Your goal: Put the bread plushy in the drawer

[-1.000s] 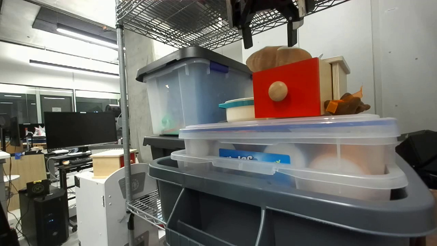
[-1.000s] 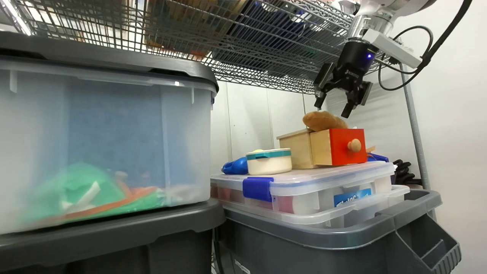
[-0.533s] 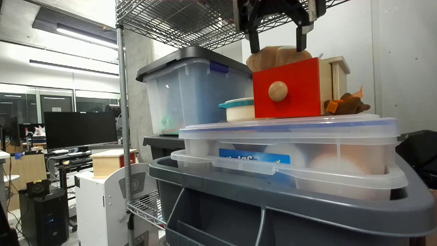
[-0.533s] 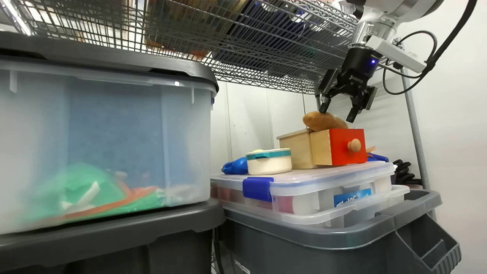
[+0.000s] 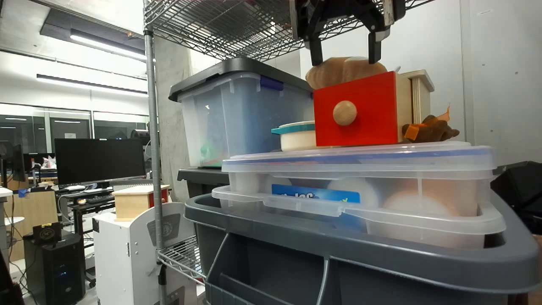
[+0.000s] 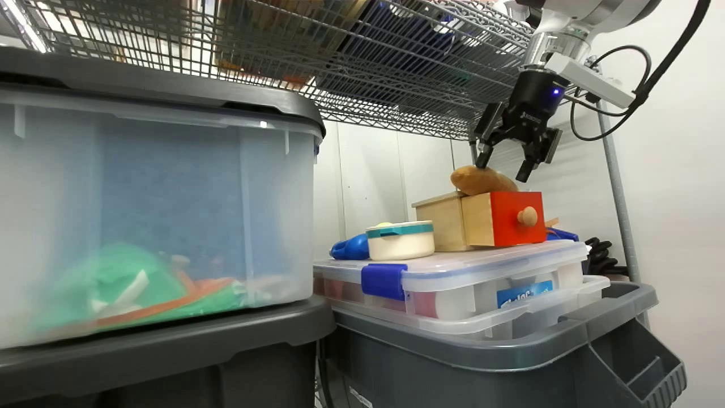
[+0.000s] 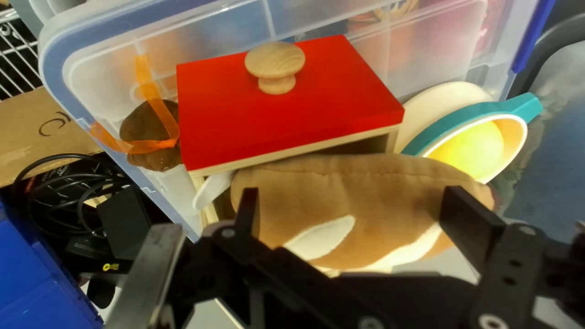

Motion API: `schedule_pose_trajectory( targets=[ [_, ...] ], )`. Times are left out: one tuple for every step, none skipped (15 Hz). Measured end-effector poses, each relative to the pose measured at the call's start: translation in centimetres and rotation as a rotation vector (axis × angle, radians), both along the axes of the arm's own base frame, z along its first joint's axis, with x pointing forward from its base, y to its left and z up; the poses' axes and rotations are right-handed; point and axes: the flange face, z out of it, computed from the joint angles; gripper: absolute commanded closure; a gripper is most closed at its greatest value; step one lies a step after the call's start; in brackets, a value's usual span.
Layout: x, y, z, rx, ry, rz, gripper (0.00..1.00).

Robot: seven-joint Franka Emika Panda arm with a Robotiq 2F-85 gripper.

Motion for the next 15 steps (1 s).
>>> schedule_pose_trajectory(
  targets=[
    [0.0, 0.0, 0.02, 0.0, 0.0, 0.0, 0.26],
    [0.0, 0.0, 0.02, 0.0, 0.0, 0.0, 0.35],
    [0.0, 0.01, 0.01, 0.0, 0.0, 0.0, 0.42],
    [0.01, 0.02, 0.01, 0.0, 0.001, 0.001, 0.51],
    [0.01, 0.04, 0.04, 0.001, 0.0, 0.001, 0.58],
    [0.02, 0.05, 0.09, 0.001, 0.0, 0.002, 0.64],
    [0.03, 0.06, 0.16, 0.001, -0.001, 0.002, 0.73],
    [0.04, 0.07, 0.22, 0.001, -0.001, 0.003, 0.79],
    [0.05, 0.07, 0.28, 0.001, -0.002, 0.003, 0.88],
    [0.05, 0.07, 0.31, 0.002, -0.002, 0.003, 0.94],
    [0.05, 0.08, 0.33, 0.002, -0.002, 0.003, 1.0],
    [0.05, 0.09, 0.36, 0.002, -0.002, 0.004, 1.0],
    [0.04, 0.1, 0.38, 0.002, -0.002, 0.004, 1.0],
    [0.04, 0.1, 0.39, 0.002, -0.002, 0.004, 1.0],
    [0.04, 0.1, 0.38, 0.002, -0.002, 0.004, 1.0]
  ],
)
